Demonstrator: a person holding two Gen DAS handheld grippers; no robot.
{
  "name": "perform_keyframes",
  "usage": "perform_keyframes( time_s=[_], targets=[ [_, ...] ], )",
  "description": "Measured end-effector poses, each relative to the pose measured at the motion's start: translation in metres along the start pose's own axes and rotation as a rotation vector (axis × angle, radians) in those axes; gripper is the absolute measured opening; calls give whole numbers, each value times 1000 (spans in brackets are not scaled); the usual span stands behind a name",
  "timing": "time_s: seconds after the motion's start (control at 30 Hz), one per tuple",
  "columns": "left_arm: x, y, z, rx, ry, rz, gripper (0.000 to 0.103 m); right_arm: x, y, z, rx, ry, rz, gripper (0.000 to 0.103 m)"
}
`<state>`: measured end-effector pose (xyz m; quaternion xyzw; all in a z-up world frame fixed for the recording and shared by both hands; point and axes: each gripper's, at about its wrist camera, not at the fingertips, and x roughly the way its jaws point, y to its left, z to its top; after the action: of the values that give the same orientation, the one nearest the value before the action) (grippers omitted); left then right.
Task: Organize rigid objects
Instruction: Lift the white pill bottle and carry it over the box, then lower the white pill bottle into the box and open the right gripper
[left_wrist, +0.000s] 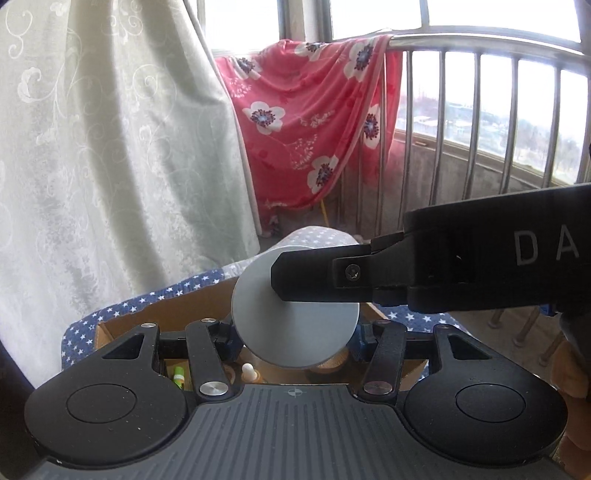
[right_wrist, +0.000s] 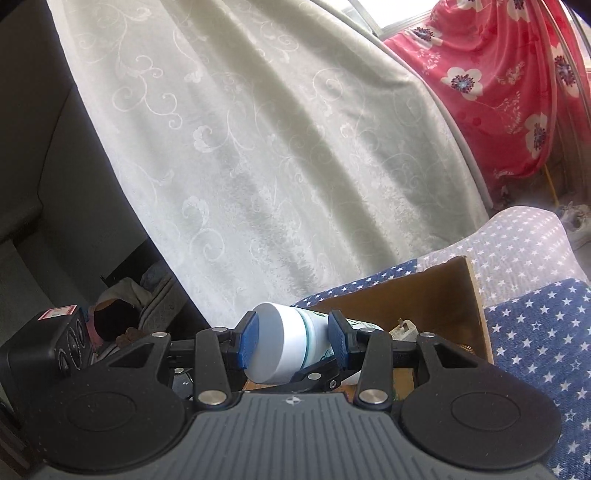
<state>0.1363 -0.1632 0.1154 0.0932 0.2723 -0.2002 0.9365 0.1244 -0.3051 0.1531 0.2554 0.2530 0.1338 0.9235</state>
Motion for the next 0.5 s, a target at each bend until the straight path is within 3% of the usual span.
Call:
perform_keyframes(
  time_s=[0.23, 0.5],
  targets=[
    [58, -3, -9, -23, 164, -15, 53, 38, -62, -6, 161, 105, 14, 45],
    [70, -8, -21, 12, 244, -11, 53, 53, -88, -20, 213, 164, 6, 45]
  ],
)
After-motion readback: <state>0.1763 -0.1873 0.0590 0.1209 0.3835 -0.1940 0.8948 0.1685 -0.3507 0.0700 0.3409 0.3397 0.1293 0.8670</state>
